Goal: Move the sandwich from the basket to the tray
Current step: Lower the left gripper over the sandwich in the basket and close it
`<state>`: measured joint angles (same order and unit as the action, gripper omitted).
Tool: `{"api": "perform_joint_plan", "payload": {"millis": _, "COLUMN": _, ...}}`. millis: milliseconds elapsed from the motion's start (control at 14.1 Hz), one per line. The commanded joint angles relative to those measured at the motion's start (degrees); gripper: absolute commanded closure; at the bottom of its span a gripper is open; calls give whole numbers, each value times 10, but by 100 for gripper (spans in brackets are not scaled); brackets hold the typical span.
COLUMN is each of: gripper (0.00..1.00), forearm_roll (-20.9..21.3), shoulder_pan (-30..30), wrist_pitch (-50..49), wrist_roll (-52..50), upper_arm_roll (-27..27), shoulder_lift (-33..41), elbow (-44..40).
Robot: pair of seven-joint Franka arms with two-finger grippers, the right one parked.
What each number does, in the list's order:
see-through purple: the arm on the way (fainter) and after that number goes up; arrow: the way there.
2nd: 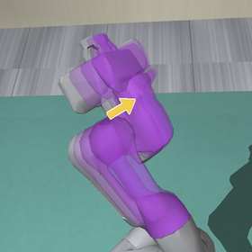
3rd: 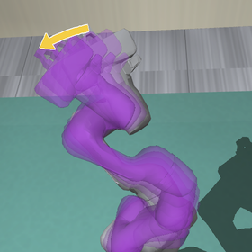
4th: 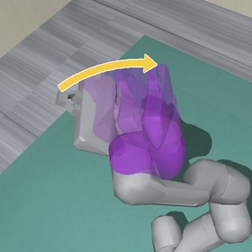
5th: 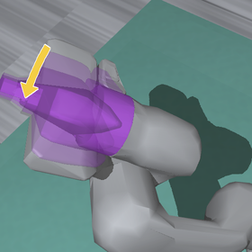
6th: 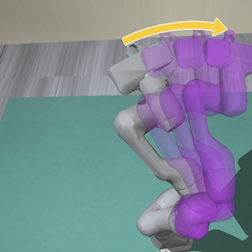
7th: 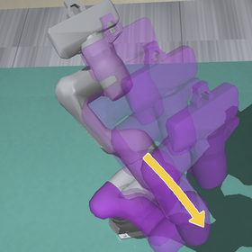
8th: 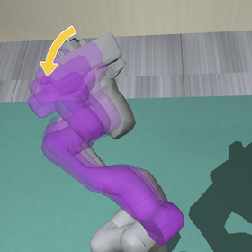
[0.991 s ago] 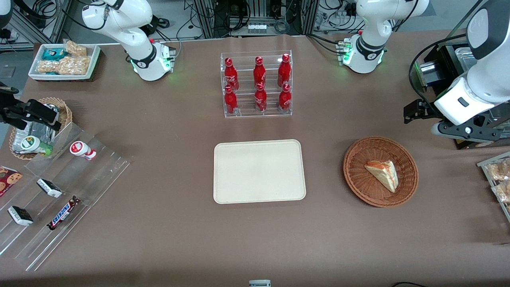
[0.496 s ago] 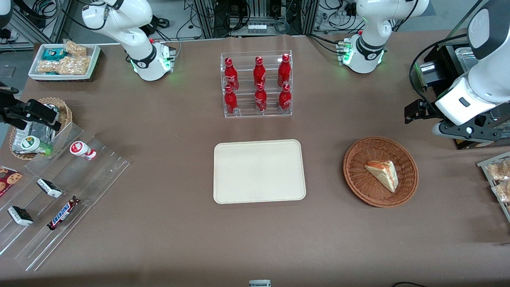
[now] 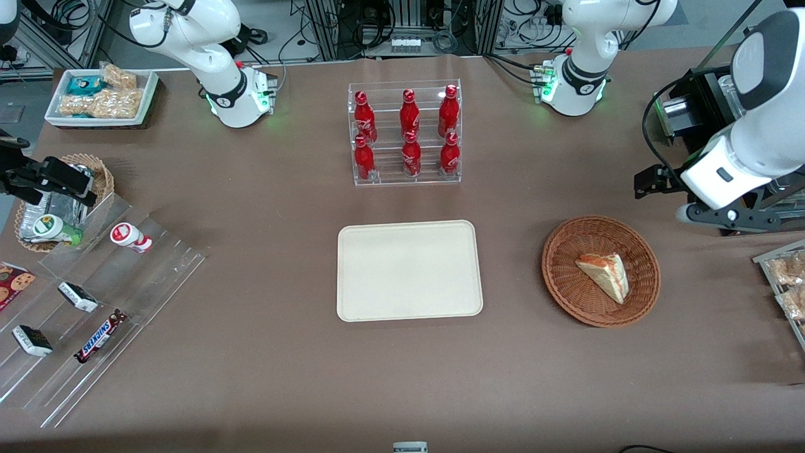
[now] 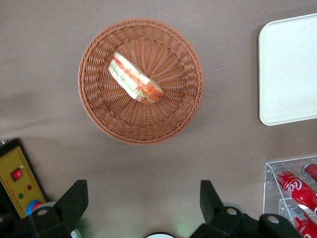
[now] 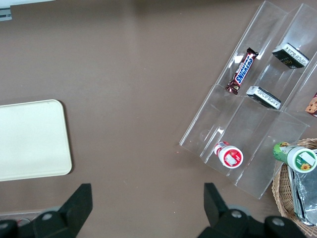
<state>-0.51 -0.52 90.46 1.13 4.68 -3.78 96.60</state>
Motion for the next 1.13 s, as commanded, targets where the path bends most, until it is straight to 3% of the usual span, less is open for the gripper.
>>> {"api": "perform_joint_plan", "payload": {"millis": 0, "gripper": 0, "forearm_roll": 2, "shoulder_pan": 2, "wrist_pitch": 12, "wrist_roll": -24, "upper_arm_roll": 2, "shoulder_lift": -25, "elbow": 16}}
{"api": "perform_joint_plan", "payload": {"millis": 496, "gripper": 0, "forearm_roll": 7, "shoulder_pan": 4, "wrist_pitch": 268, "wrist_roll": -32, "upper_arm_roll": -5, "shoulder_lift": -30, "elbow": 209}}
{"api": "perform_joint_plan", "payload": {"millis": 708, "gripper": 0, "forearm_roll": 8, "shoulder_pan": 11, "wrist_pitch": 381, "wrist_roll": -143, "upper_arm_roll": -11, "shoulder_lift": -33, "elbow": 270}}
{"api": "perform_joint_plan", "payload": {"millis": 1062, "gripper": 0, "forearm_roll": 9, "shoulder_pan": 11, "wrist_pitch": 468, "wrist_roll": -434, "upper_arm_roll": -12, "shoulder_lift": -84, "elbow": 267}}
